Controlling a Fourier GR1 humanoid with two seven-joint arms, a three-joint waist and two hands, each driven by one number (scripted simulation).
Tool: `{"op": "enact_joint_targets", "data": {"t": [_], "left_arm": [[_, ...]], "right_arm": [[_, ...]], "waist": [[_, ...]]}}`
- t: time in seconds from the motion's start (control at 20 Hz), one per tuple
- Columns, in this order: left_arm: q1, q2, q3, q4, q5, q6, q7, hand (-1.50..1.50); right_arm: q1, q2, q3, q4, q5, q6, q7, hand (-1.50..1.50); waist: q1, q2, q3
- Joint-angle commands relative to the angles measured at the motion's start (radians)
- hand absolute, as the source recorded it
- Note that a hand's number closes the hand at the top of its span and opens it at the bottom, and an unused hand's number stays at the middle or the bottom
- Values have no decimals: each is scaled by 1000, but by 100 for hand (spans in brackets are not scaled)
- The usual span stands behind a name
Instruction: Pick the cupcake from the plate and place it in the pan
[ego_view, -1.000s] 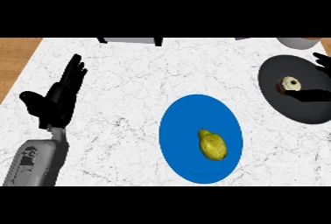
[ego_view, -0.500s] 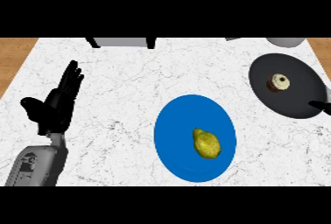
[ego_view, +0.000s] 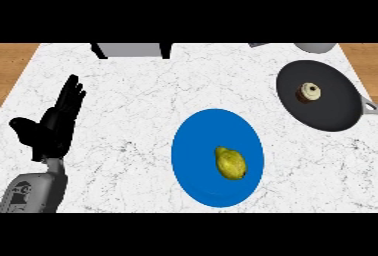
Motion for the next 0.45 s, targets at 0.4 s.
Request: {"op": "enact_joint_targets", "data": {"t": [0.4], "left_arm": [[1, -44, -28, -37, -47, 41, 38, 0]], "right_arm": [[242, 93, 61, -384, -140, 115, 93, -150]], "waist": [[-7, -2, -2]]}}
